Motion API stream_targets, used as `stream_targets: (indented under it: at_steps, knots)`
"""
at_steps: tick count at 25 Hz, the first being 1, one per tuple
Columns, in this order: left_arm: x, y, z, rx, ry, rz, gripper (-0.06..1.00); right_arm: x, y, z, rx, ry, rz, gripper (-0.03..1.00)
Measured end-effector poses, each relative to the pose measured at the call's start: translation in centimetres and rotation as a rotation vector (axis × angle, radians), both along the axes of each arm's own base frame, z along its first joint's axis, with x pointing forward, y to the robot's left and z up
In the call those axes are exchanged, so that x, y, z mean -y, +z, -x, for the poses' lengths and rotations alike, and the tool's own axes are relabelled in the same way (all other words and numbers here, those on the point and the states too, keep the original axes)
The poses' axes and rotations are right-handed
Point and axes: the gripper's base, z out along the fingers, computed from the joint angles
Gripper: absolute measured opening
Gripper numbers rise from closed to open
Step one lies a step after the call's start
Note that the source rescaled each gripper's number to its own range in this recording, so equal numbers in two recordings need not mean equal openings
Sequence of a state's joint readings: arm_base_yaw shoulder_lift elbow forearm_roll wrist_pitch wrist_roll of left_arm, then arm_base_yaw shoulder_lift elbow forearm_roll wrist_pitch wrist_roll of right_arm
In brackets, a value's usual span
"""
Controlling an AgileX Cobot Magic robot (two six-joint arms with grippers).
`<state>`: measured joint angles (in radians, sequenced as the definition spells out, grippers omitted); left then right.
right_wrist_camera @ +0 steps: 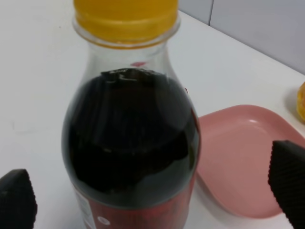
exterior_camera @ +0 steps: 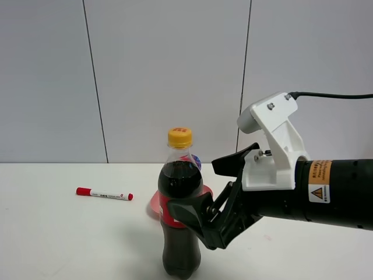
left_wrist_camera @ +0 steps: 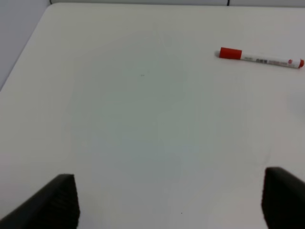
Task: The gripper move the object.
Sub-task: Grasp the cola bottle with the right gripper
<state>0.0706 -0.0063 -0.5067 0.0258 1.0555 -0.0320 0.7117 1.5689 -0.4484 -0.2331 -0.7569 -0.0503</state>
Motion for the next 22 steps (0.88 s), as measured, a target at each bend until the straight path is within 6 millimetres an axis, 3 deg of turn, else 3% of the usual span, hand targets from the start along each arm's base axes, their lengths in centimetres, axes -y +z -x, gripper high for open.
stream_targets:
  at_steps: [22]
  knots:
    - [0.0,0.0,0.0,0.0,0.0,0.0,1.0,-0.6,-2.5,-0.9,-0.028,-0.043,-0.121,1.0]
